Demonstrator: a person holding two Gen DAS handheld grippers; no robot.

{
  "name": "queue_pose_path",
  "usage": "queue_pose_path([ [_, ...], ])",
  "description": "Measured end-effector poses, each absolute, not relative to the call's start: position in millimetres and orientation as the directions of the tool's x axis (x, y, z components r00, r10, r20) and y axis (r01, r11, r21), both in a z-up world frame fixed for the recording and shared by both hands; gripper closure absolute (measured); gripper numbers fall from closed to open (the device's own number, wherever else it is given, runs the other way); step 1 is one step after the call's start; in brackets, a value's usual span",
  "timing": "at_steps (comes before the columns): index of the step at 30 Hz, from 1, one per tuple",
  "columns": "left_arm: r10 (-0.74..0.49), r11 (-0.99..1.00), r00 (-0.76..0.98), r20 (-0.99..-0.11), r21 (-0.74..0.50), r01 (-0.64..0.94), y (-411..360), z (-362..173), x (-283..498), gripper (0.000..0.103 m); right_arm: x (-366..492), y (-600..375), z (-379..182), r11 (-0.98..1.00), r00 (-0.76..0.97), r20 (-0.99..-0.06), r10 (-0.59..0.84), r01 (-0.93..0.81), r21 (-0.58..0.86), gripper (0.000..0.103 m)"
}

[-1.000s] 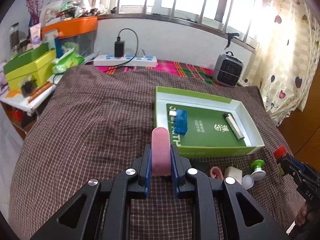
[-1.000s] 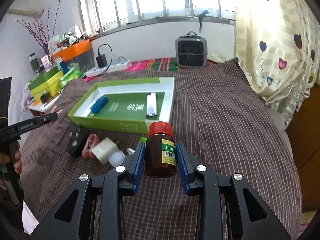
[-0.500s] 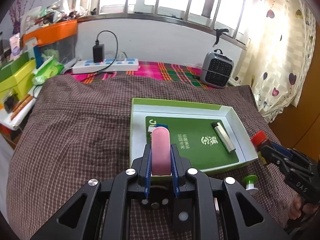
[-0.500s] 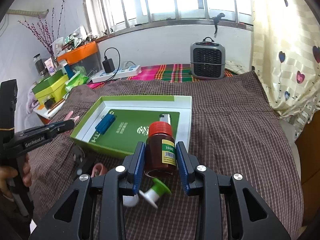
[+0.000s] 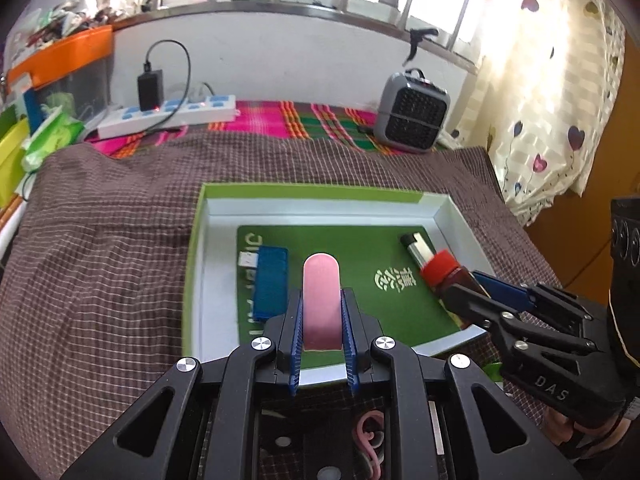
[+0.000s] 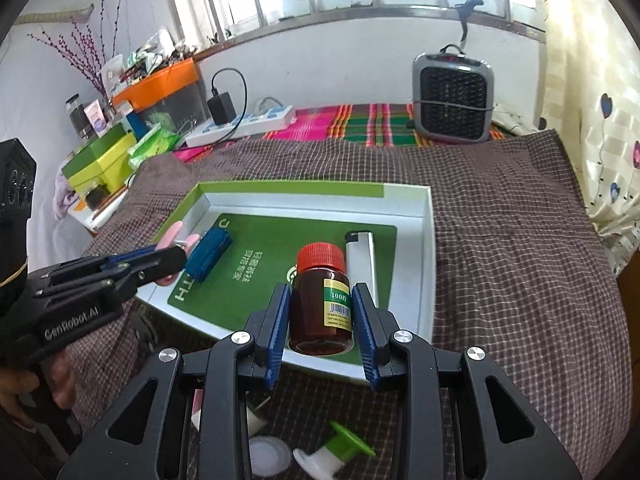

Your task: Organize rigid objects

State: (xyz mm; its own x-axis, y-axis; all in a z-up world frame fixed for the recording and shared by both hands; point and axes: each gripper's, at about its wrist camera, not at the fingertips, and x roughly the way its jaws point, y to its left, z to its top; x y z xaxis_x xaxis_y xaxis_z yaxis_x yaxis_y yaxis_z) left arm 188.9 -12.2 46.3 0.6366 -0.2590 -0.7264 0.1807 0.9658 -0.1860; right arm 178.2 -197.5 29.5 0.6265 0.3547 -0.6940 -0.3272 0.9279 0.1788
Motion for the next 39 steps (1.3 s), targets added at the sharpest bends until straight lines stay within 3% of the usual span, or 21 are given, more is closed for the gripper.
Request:
queue_pose_path([
  [39, -0.227, 0.972, 0.594, -0.772, -0.146, 0.182, -23.1, 19.6, 201.2, 0.086, 191.6, -183.9, 13.1, 0.927, 0.591, -0.733, 0.337, -0.345, 0.148, 0.07],
])
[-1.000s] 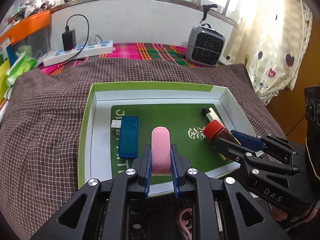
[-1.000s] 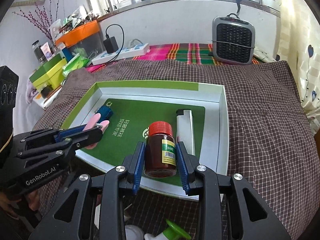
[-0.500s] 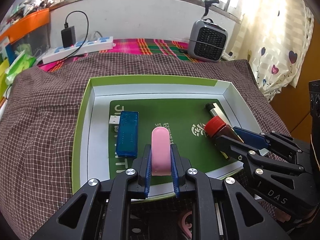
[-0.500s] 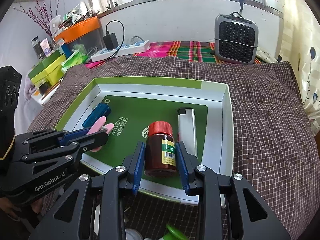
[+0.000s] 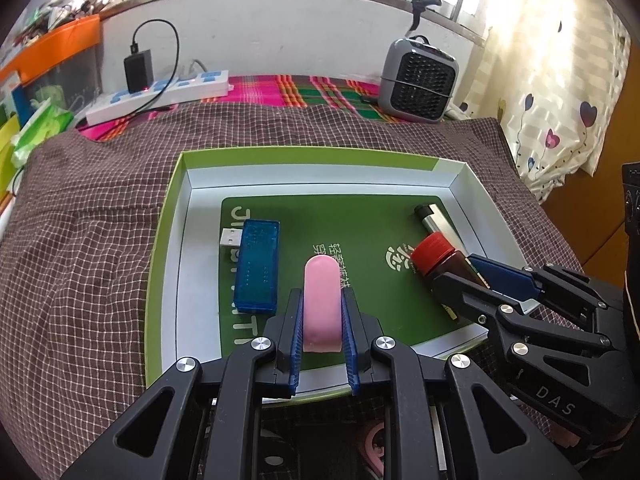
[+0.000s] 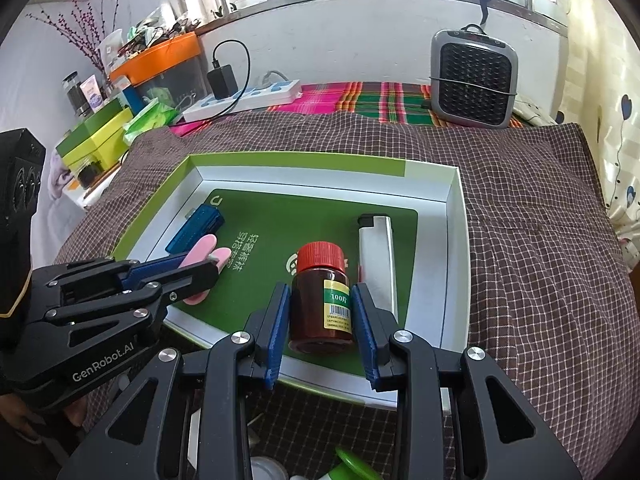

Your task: Organize rigid objects

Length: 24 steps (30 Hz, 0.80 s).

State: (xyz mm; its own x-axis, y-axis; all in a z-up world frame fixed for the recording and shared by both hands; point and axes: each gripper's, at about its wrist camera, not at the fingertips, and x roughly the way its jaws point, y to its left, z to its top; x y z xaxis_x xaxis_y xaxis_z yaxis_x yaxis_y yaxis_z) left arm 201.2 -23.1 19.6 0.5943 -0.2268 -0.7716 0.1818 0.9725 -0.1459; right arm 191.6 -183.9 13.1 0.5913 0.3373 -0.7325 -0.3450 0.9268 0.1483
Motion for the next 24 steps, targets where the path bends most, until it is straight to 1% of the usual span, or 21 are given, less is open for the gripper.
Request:
queue_pose_path([
  [7, -0.229, 0.972, 0.596, -0.77, -0.149, 0.182, -23.0, 20.4, 199.9, 0.084, 190.6, -182.6, 13.6, 0.928, 0.593, -0.734, 0.332, -0.343, 0.143, 0.07],
  [11, -0.23, 0.972, 0.596, -0.769, -0.148, 0.185, -23.7, 22.3, 198.0, 0.081, 190.6, -183.3, 13.4, 0.93, 0.595, -0.734, 0.329, -0.339, 0.142, 0.07],
  [21, -0.225, 0.973, 0.601, -0.767, -0.143, 0.181, -24.4, 25.7, 194.3, 0.078, 186.4, -182.0, 15.2, 0.93, 0.6, -0.73, 0.327, -0.341, 0.136, 0.07],
  [24, -0.214, 0.975, 0.607, -0.765, -0.132, 0.178, -24.4, 27.0, 191.3, 0.076, 185.0, -182.6, 15.8, 0.932, 0.603, -0.73, 0.321, -0.337, 0.132, 0.067],
])
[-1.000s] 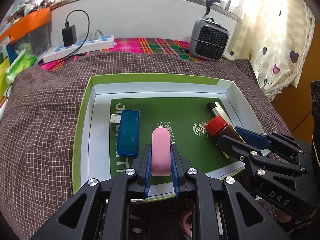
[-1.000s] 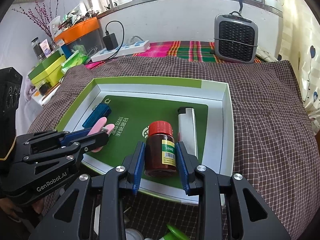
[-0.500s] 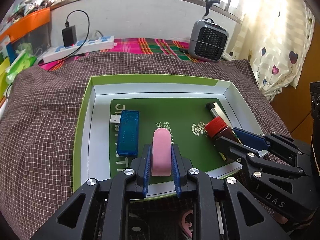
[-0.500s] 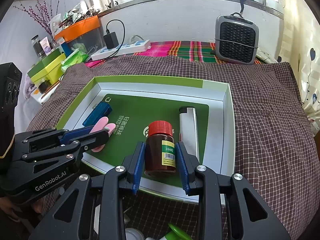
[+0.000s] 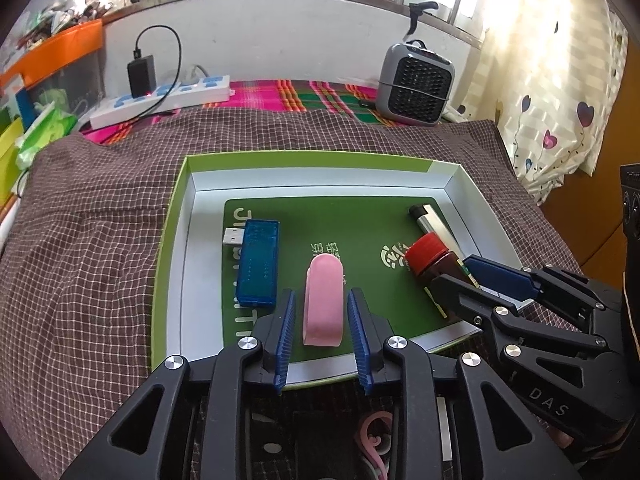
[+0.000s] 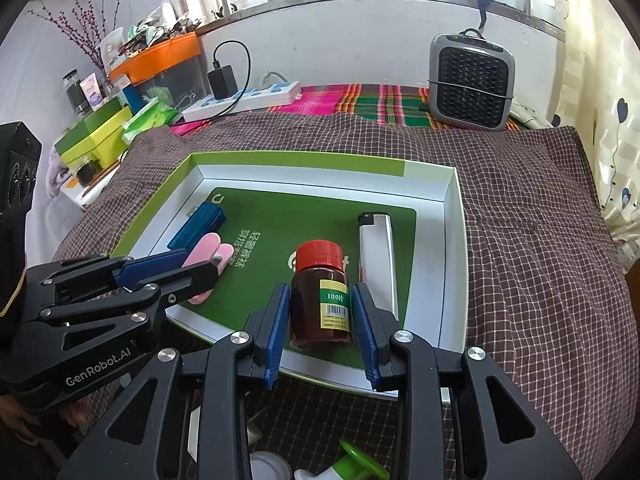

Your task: Organize rigid objects

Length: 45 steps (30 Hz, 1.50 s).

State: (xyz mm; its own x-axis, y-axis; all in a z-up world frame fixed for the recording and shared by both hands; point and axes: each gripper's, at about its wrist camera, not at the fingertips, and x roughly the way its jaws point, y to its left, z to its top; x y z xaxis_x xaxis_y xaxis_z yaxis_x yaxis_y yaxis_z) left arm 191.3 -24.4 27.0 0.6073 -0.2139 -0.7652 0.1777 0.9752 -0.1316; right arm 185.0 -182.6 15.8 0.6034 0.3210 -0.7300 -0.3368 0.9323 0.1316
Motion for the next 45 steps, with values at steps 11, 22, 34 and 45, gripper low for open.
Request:
queue_pose_path([
  [11, -0.2, 0.978, 0.628, -0.752, -0.117, 0.171, -19.6, 32.7, 181.5, 0.073, 176.6, -182.1, 19.5, 0.935, 0.618, -0.722, 0.312, -0.335, 0.116, 0.061],
  [22, -0.19, 0.981, 0.656, -0.731, -0.11, 0.161, -13.8, 41.8, 166.0, 0.069, 161.4, -182.8, 26.4, 0.937, 0.639, -0.704, 0.31, -0.33, 0.113, 0.056],
  [34, -0.181, 0.983, 0.684, -0.707, -0.108, 0.149, -9.0, 50.9, 145.7, 0.067, 139.8, -185.8, 36.5, 0.94, 0.672, -0.675, 0.305, -0.327, 0.099, 0.055],
  [45, -0.179, 0.983, 0.687, -0.704, -0.156, 0.096, 17.1, 48.2, 121.1, 0.066, 114.1, -209.5, 38.2, 0.955, 0.698, -0.658, 0.281, -0.268, 0.124, 0.051],
])
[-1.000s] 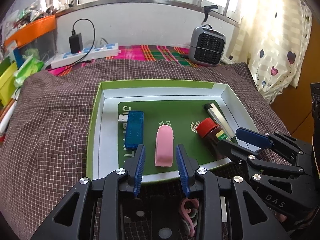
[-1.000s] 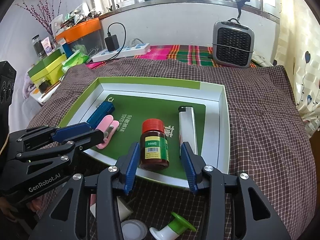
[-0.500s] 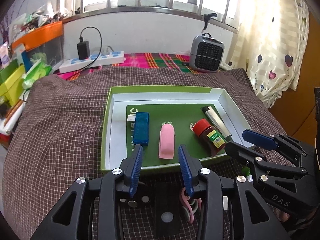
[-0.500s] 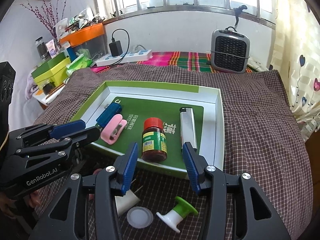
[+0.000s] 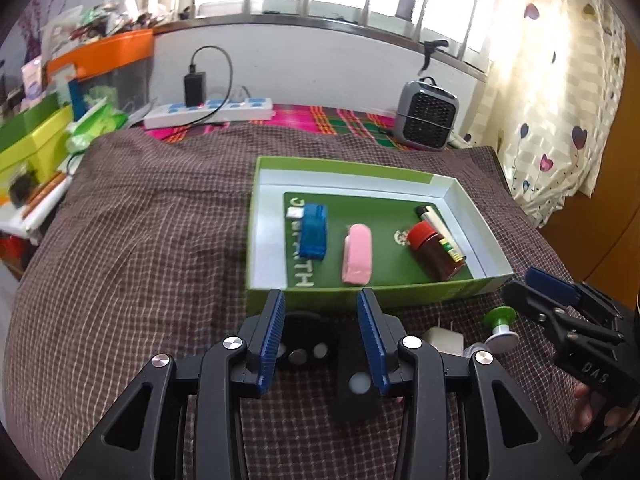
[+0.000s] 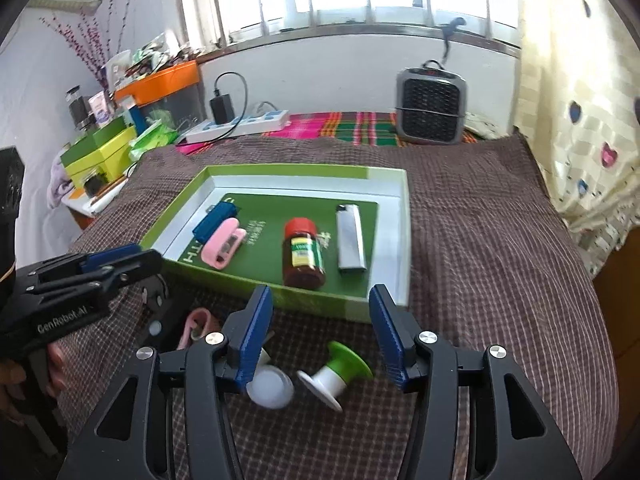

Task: Organize rigid objects
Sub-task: 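Withdraw both tools from the box toward the loose objects beside it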

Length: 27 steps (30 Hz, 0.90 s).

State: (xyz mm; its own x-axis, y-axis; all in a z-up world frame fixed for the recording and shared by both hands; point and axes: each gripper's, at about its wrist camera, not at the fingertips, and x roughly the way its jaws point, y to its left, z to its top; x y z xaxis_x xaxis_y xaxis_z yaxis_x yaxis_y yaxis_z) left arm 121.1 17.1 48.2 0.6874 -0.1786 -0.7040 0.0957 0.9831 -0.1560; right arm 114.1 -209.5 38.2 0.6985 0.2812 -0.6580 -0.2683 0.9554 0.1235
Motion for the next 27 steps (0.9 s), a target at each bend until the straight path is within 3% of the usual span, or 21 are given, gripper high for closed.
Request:
queue_pose_path([
  [14, -0.175, 0.978, 0.677, -0.715, -0.207, 0.034, 42.8, 32.5, 97.3, 0.064, 89.7, -242.9, 26.0, 0.976, 0.702, -0.679, 0.215, -0.186, 0.117, 0.051],
  [27, -0.209, 0.97, 0.663, -0.719, -0.24, 0.045, 47.0, 26.3, 92.4, 0.064, 93.9, -232.6, 11.6, 0.958, 0.651, -0.703, 0.285, -0.222, 0.183, 0.051],
])
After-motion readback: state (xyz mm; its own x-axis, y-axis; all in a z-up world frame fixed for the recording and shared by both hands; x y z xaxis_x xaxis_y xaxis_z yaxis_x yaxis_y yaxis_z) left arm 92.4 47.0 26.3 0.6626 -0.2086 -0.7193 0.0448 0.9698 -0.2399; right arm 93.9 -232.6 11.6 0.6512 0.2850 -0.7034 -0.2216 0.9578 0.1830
